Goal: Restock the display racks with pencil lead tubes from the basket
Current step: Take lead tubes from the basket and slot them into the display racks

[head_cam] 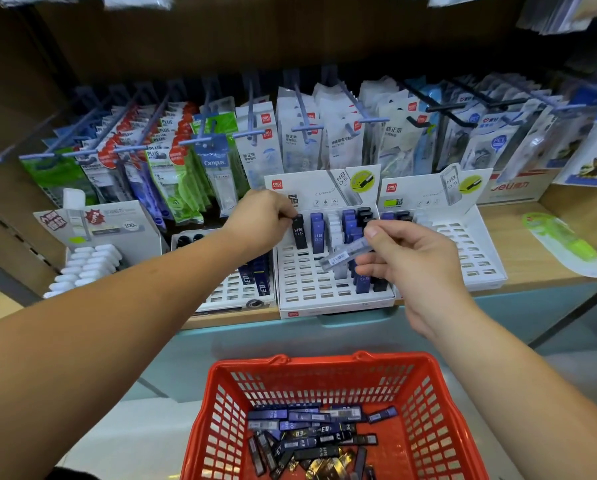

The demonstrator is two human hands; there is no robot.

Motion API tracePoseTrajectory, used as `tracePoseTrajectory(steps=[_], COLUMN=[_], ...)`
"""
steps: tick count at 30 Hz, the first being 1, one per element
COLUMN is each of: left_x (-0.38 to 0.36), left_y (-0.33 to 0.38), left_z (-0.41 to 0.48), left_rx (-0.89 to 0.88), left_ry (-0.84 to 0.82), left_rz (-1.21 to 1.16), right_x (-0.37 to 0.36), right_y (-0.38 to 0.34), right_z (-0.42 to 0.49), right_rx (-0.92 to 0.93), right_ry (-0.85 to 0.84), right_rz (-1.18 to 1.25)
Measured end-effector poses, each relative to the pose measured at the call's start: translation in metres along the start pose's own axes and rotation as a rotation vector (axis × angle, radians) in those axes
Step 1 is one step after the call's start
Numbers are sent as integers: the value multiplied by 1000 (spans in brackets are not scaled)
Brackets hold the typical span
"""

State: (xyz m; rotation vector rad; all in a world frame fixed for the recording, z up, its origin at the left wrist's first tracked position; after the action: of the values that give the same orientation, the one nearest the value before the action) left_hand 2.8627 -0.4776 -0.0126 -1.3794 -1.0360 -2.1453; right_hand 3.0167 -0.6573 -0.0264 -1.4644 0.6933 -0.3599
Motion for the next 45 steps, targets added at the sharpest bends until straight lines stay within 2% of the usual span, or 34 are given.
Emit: tracePoseTrajectory(steps=[3, 5, 8, 10, 12, 18, 22, 23, 27, 29, 32, 35, 45], left_x=[-1, 1, 2, -1, -1, 8, 14, 15, 10, 3, -6, -21, -43], left_y=[9, 18, 35, 43, 47, 52, 54, 54, 55, 55, 50, 41, 21], left_z=[-5, -11, -29, -40, -46, -53, -57, -56, -56, -56, -61, -73, -91], left_rx=[-88, -57, -43, -86, -126, -36, 52, 65, 27, 17, 33, -22, -74], left_ry=[48, 83, -28, -123, -111, -238, -203, -202, -270, -229, -154, -163, -188], left_rz=[-11, -163, -433, -459, -438, -555, -712, -710, -462, -395, -224, -80, -18], right_x=[0, 2, 7, 9, 11, 14, 21, 22, 18, 16, 16, 13, -2], right_y=[0, 0, 0, 1, 2, 1, 5, 6, -1, -6, -7, -1, 15], right_z=[0, 1, 4, 5, 5, 1, -1, -1, -2, -1, 9, 16, 17], right_rx=[-23, -38, -56, -74, -110, -108, -98, -100, -21, 53, 243, 342, 488], right_ry=[15, 49, 100, 116, 104, 5, -3, -9, -26, -30, -29, -60, -147], right_rz=[24, 39, 51, 53, 57, -34, -135, -136, -87, -115, -420, -642, -892])
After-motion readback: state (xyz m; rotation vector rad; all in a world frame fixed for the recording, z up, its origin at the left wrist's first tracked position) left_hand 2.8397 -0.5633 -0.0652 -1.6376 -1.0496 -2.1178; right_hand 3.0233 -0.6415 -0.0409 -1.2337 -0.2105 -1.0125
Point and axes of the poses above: each hand's wrist, its own z-axis towards the middle knuckle, its own x-axis out of the back of the hand, y = z × x, the point moved 3 cm from there along z, towards the middle knuckle
